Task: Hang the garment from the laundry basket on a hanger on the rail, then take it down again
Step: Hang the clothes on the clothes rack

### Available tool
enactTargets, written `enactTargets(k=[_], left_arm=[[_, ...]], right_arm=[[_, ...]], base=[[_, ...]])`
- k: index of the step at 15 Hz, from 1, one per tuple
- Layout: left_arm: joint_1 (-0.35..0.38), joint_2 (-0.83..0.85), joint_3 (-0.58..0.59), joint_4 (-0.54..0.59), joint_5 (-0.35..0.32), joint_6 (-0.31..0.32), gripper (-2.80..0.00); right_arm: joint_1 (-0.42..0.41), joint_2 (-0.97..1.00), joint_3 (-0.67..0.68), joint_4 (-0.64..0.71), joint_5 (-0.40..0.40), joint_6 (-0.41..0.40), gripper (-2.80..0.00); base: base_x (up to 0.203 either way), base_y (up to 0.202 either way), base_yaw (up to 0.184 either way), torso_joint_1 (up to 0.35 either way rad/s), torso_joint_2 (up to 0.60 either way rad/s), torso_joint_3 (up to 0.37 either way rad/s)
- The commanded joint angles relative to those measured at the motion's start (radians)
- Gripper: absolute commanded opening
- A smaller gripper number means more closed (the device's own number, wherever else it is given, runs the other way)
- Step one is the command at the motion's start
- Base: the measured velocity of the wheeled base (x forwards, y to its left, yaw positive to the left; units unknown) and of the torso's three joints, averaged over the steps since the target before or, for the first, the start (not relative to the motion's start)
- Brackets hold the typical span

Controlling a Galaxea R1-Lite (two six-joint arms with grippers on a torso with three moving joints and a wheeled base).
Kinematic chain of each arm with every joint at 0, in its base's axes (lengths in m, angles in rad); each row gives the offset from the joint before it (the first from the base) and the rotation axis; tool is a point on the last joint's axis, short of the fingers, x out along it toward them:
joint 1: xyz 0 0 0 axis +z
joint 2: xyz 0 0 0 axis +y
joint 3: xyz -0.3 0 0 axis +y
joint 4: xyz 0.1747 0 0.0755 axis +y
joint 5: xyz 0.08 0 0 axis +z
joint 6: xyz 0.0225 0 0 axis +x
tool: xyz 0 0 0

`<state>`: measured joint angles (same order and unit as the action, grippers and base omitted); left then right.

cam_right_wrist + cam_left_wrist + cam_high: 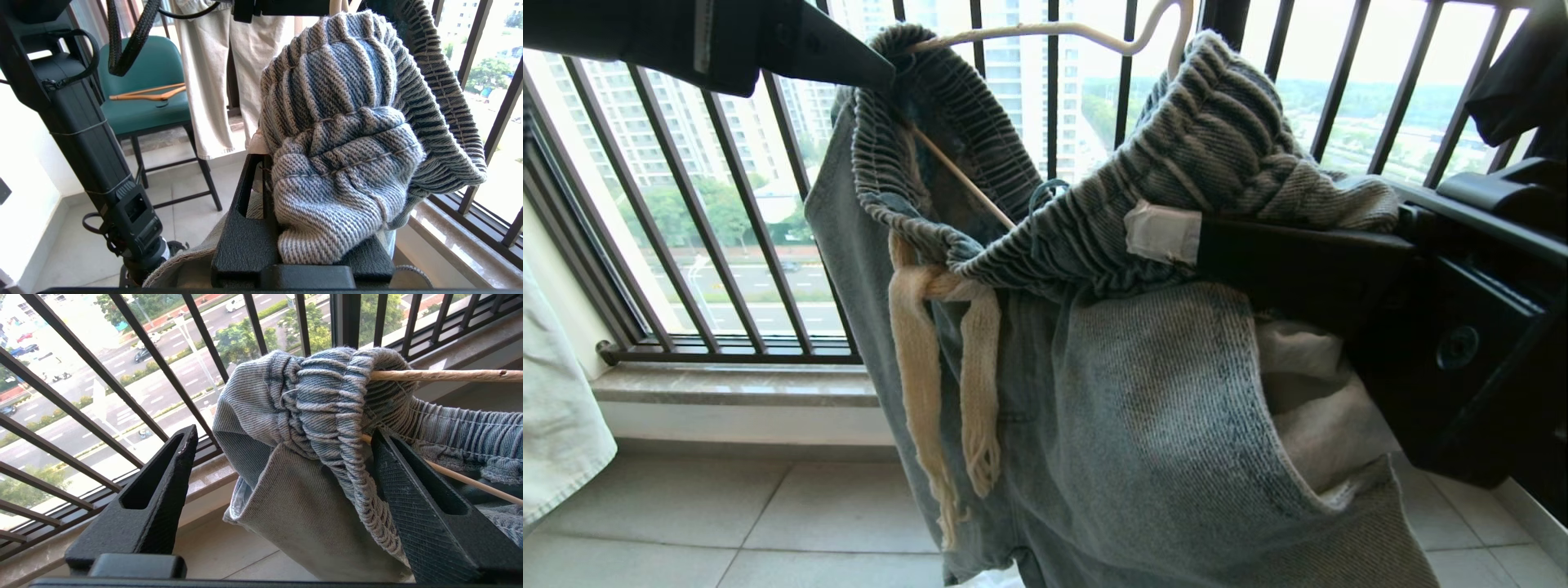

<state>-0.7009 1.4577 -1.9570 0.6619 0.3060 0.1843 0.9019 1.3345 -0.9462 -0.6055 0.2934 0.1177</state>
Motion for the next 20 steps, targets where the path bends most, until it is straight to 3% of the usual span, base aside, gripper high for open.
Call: enactTargets(k=[1,2,3,11,13,17,20], left_arm=[[0.000,0.012,0.000,0.004,0.004,0.003,0.00],[0.000,0.012,0.000,0.002,0.005,0.003,-0.09],[0.000,0.010,0.000,-0.010,0.010,0.003,-2.80],[-0.008,0.009,0.000,-0.135,0.084,0.026,-2.80],[-0.079,-0.002,0.000,-0.140,0.089,0.014,-2.80],[-0.300,-0.007,0.000,-0.141,0.177,-0.054,-2.80],[-0.359,0.006,0.000,-0.137,0.200,-0.089,-2.80]], right_arm=[[0.000,-0.009,0.001,-0.003,0.003,0.000,-2.80],[0.000,-0.012,0.001,-0.003,0.001,0.000,-2.80],[0.000,-0.012,0.000,-0.003,0.001,0.000,-2.80],[0.001,-0.005,0.006,-0.003,0.009,0.000,-2.80],[0.002,0.007,0.006,-0.003,0.009,-0.001,-2.80],[0.002,0.029,0.001,-0.003,0.007,-0.001,-2.80],[0.002,0.043,-0.009,-0.005,0.001,-0.004,-2.80]], base=[[0.000,0.000,0.000,0.000,0.00,0.000],[0.000,0.000,0.000,0.000,0.00,0.000],[0.000,0.000,0.000,0.000,0.00,0.000],[0.000,0.000,0.000,0.000,0.00,0.000],[0.000,0.000,0.000,0.000,0.00,0.000],[0.000,0.000,0.000,0.000,0.00,0.000],[0.000,0.000,0.000,0.000,0.00,0.000]])
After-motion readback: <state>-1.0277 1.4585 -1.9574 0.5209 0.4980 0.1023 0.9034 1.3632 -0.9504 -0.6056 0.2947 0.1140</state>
